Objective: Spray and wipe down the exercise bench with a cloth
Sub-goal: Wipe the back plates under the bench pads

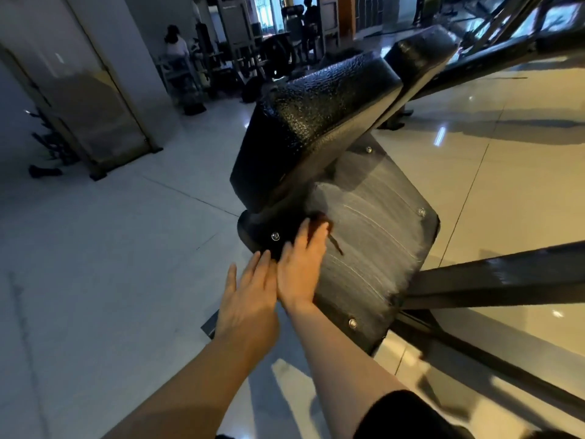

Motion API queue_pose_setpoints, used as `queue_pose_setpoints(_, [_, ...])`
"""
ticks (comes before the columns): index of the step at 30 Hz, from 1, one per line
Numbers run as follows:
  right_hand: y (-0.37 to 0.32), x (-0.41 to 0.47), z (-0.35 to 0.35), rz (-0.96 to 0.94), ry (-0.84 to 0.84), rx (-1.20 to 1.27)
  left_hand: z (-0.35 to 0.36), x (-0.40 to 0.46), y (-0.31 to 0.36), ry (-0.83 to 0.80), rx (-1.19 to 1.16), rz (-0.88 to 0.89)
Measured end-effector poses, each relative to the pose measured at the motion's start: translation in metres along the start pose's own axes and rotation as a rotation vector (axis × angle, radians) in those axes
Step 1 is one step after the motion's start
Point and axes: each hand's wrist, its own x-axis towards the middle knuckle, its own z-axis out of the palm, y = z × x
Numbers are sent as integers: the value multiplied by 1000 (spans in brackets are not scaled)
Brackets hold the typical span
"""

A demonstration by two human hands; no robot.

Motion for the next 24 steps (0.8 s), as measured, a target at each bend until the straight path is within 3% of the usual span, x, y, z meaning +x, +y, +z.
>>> queue_pose_setpoints(3, [-8,-2,5,-258,-156,-159,-1,-8,-9,-12,-84,-104])
queue_pose_setpoints(5, [21,-7,-17,-239,-186,-191,4,-12,-10,-24,-10,-31])
queue_pose_setpoints(9, [84,-38,-60,192,-13,-171,13,-13,-10,-48,-32,35])
queue_pose_setpoints(12, [80,-43,-52,437,101,-190,14,-14,-14,-36,-41,61])
queue_pose_setpoints(14, [46,-37,-32,366,83,-173,13,-14,-17,-14,-32,68])
queue_pose_setpoints(17, [0,-34,-3,-82,-100,-112,12,-11,-17,53,-77,50])
queue_pose_setpoints(19, [-3,-29,-2,-223,-168,-124,14,-11,-20,122,-98,54])
queue_pose_setpoints(22, [37,-30,-23,-164,-122,-192,26,-6,-20,221,-133,127])
queue_pose_setpoints(24, [75,-35,-47,105,-16,-215,31,-2,-14,262,-184,145])
